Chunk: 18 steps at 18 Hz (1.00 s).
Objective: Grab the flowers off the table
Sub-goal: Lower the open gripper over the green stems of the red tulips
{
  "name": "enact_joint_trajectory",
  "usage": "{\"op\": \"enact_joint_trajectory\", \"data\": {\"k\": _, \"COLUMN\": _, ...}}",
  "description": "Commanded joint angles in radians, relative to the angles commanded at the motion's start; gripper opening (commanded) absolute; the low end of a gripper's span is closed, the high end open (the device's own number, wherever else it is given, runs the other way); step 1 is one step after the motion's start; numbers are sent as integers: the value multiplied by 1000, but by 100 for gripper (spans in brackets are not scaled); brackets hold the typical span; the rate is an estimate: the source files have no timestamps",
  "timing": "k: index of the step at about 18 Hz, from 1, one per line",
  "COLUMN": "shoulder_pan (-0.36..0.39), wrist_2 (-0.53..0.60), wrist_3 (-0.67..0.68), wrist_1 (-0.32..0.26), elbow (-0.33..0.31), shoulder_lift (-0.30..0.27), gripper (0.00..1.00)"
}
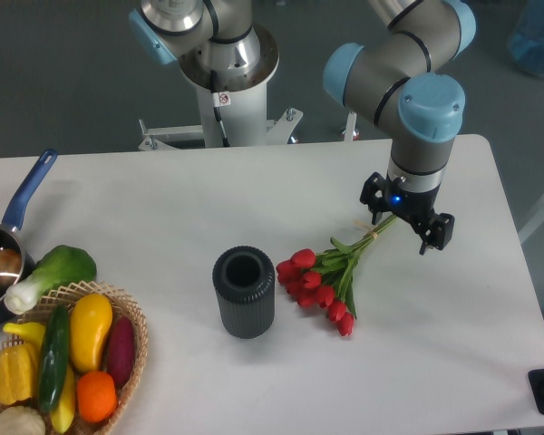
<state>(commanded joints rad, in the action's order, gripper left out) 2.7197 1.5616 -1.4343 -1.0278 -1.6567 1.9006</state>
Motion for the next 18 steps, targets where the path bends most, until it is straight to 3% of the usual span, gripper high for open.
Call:
{"op": "enact_joint_trajectory", "data": {"k": 6, "shoulder_pan": 0, "wrist_2": -3, "wrist_3": 2, "wrist_1": 0, "elbow": -8, "shoulder_lift": 0, "gripper": 100}}
{"op": "enact_joint_trajectory", "data": {"k": 16, "shoulder_pan": 6, "wrist_2": -8, "wrist_3": 2, "wrist_1": 3, "elbow": -127, "shoulder_lift": -3, "gripper": 100}}
{"op": "enact_joint_trajectory", "data": {"k": 18, "shoulder_pan": 0, "wrist_2": -9, "wrist_3": 9, "wrist_1": 6, "elbow": -127, "shoulder_lift": 1, "gripper": 100}}
